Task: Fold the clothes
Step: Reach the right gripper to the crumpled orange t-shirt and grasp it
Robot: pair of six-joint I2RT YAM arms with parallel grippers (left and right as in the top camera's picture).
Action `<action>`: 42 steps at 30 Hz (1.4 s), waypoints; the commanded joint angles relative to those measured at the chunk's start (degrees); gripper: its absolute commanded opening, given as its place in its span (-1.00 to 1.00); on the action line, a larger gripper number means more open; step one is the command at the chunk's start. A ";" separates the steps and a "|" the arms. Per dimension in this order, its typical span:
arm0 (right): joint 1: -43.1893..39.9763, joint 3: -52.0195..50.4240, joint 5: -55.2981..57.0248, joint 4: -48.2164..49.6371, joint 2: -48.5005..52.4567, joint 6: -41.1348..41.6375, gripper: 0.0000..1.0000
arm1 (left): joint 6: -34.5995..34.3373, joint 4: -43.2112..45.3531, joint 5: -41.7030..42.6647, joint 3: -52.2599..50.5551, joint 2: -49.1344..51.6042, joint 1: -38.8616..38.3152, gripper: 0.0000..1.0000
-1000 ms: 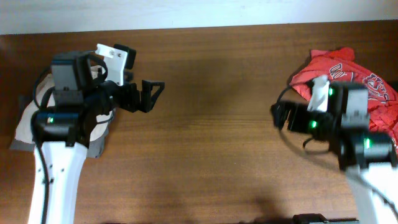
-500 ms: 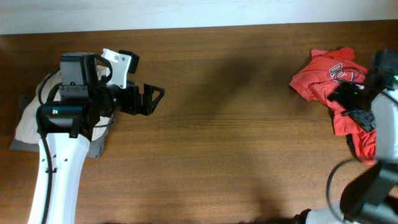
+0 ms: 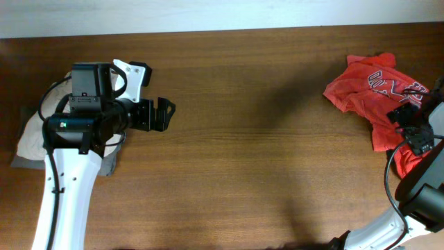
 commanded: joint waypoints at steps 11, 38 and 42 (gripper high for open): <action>0.17 1.49 -12.52 4.11 -3.02 -2.47 -0.90 | 1.42 -0.02 -0.57 1.05 -0.24 -2.29 0.99; 31.47 8.46 -32.50 4.20 -35.89 0.83 -0.92 | 1.42 0.46 -0.57 1.05 -0.24 -2.27 0.98; 40.11 8.46 -26.73 3.34 -33.07 0.83 -0.92 | 1.42 0.50 -0.59 1.05 -0.24 -2.29 0.99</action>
